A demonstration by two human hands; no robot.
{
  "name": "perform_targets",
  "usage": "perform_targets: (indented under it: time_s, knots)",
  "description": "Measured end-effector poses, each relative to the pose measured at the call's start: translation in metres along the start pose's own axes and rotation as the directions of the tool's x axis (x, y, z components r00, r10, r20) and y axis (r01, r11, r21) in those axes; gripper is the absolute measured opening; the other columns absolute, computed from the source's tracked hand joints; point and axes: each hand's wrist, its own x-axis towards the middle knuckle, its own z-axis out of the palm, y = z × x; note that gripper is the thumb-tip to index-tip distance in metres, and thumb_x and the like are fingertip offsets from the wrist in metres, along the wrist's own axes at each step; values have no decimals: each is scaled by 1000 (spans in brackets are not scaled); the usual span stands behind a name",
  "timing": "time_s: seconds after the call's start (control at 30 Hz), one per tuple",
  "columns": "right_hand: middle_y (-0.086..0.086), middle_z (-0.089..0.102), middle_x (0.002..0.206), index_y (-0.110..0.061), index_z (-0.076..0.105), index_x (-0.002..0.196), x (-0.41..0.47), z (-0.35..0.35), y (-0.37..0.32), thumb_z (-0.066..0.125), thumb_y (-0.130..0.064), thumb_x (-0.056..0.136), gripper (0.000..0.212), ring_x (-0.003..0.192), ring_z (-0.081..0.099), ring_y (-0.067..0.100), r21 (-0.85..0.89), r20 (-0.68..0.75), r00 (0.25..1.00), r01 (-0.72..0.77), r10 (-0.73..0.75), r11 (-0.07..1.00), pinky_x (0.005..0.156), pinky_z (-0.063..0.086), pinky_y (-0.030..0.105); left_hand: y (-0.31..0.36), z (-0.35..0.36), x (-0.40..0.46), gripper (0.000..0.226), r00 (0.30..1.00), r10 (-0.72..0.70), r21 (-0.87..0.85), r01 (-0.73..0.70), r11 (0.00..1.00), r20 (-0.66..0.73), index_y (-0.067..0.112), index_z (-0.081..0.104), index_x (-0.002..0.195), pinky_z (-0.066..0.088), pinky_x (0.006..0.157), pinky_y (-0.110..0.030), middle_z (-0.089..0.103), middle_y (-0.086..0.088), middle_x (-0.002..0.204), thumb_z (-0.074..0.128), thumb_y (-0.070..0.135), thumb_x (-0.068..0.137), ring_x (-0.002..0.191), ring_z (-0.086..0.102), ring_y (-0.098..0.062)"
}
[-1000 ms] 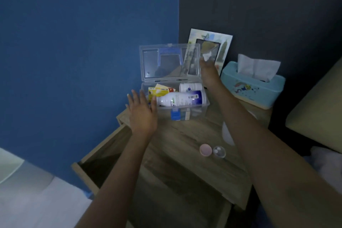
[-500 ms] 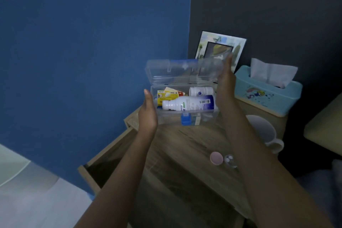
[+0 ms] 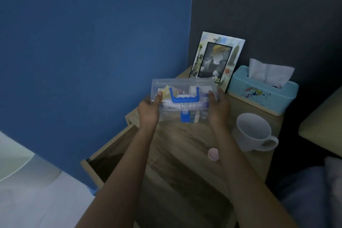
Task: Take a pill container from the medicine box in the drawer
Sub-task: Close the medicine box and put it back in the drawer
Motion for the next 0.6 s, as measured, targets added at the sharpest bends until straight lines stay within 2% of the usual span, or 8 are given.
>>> perform_targets:
  time_s: [0.07,0.2,0.27,0.33,0.4,0.47,0.53,0.6]
  knots:
    - [-6,65,94,-14,61,118,-1,-1,3,50,-25,96,27,83,66,11,-30,13,998,57,-57,998,59,47,17,-1,0,0,20,1000,8,-6,-8,1000,3,15,67,86,55,84,-44,71,-8,91,62,34,89,92,69,-29]
    - [-2,63,86,-15,64,107,1,-2,4,51,-23,95,19,70,61,8,-3,15,999,44,-44,999,56,46,19,-1,0,-3,41,1000,0,31,0,1000,5,7,63,113,48,87,-33,66,-7,111,63,40,87,109,62,-26]
    - [-7,62,80,-19,63,102,2,-1,5,52,-22,95,14,70,61,9,3,16,999,40,-41,999,57,48,21,-7,3,-18,56,974,128,208,-87,974,-190,11,54,122,41,87,-24,55,-3,121,65,48,82,108,55,-15]
    - [-16,56,75,-26,58,101,1,0,5,52,-22,95,9,68,58,4,16,0,999,47,-47,999,58,47,20,-20,10,-45,39,916,259,221,-196,955,-305,21,54,101,42,75,-20,55,3,103,64,52,80,85,53,-5]
    - [-17,55,75,-26,58,100,0,0,5,52,-22,95,9,68,56,2,2,-4,998,70,-70,998,56,43,16,-34,22,-66,29,972,146,117,-125,985,-184,26,54,87,43,63,-22,60,4,84,55,55,84,74,58,-8]
    - [-12,57,75,-24,59,97,1,0,6,51,-24,96,9,67,56,2,-13,-5,997,77,-77,997,56,43,16,-44,33,-74,36,998,-20,149,12,989,51,23,58,84,43,60,-24,63,3,78,44,55,91,72,60,-12]
    - [-10,57,75,-21,61,98,1,0,8,50,-25,96,12,65,55,3,-30,-9,997,70,-70,997,56,44,18,-45,40,-75,49,981,-56,174,23,984,185,9,64,84,47,66,-31,65,-6,78,38,50,95,74,59,-16]
    - [-9,58,77,-16,63,103,2,-1,9,50,-25,96,17,66,55,2,-46,-9,997,79,-79,996,56,42,16,-39,45,-76,52,981,-35,135,9,991,189,2,66,85,49,75,-37,66,-11,79,38,44,98,74,59,-19]
